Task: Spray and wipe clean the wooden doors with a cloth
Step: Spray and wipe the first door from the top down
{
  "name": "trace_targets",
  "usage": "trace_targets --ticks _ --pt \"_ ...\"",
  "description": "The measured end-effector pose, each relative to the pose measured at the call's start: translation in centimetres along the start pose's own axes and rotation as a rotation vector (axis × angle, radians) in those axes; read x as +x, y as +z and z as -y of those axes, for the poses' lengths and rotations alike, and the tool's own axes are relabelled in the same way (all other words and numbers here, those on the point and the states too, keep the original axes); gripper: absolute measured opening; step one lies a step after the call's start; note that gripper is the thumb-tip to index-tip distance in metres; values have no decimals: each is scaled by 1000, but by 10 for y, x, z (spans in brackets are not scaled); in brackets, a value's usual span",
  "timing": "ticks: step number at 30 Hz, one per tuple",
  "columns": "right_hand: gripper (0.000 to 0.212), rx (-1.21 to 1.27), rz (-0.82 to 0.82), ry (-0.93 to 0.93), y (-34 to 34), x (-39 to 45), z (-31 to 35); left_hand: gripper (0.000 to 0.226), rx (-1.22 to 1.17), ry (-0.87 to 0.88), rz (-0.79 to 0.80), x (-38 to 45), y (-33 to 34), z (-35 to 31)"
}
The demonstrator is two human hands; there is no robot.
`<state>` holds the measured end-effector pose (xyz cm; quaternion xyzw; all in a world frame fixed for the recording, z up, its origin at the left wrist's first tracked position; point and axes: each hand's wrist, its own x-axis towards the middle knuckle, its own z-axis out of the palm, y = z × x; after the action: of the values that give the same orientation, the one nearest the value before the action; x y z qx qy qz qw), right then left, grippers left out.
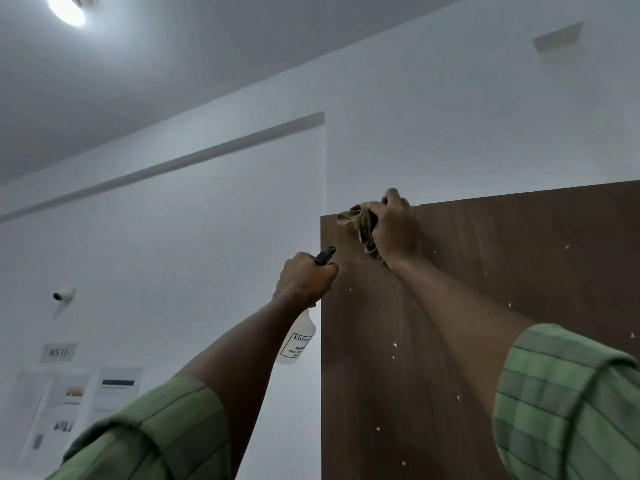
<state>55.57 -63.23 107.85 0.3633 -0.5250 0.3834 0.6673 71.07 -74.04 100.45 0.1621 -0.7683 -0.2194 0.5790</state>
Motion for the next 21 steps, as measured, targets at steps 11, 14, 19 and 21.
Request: trace_targets --ticks 11,14,19,21 --pt "53 -113 289 -450 26 -30 -26 38 -99 81 -22 28 -2 16" --pt "52 -64 272 -213 33 10 -7 36 -148 93 -31 35 0 15" --pt "59 130 333 -478 35 -52 11 39 -154 132 -38 35 3 15" --pt "62 142 415 -605 31 -47 2 41 -146 155 -21 34 2 17"
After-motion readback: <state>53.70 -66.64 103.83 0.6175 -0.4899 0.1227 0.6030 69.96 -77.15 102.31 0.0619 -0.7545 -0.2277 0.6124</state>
